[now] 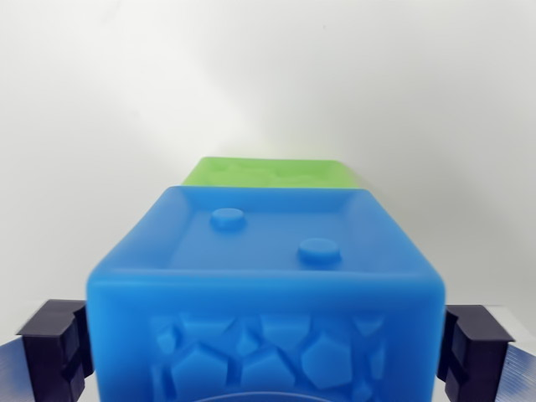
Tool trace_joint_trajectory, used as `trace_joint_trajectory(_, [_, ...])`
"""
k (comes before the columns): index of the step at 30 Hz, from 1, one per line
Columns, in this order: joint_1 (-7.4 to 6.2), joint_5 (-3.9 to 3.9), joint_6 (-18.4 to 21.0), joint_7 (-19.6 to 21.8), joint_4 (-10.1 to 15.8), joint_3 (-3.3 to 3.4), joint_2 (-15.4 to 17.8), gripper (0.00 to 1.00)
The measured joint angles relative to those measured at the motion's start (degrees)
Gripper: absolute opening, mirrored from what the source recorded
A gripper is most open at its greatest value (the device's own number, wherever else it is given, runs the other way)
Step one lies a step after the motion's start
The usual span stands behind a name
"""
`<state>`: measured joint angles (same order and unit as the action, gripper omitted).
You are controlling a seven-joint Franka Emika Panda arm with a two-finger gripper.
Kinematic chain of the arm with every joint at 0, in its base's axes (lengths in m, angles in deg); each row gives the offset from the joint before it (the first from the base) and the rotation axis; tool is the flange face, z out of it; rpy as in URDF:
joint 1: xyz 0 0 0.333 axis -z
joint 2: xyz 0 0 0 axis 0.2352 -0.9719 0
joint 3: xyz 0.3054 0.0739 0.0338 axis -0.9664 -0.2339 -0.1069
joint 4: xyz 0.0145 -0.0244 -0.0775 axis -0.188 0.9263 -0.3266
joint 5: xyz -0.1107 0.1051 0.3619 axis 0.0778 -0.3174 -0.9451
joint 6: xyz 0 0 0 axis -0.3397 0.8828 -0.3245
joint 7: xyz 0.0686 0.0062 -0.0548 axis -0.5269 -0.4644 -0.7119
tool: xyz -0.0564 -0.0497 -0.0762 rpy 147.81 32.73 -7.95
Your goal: Stack cube
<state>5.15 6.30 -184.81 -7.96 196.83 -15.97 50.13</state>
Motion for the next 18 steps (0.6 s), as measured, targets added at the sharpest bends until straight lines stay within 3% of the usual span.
trace_joint_trajectory(18, [-0.01, 0.06, 2.3, 0.0, 0.3, 0.08, 2.8, 1.00])
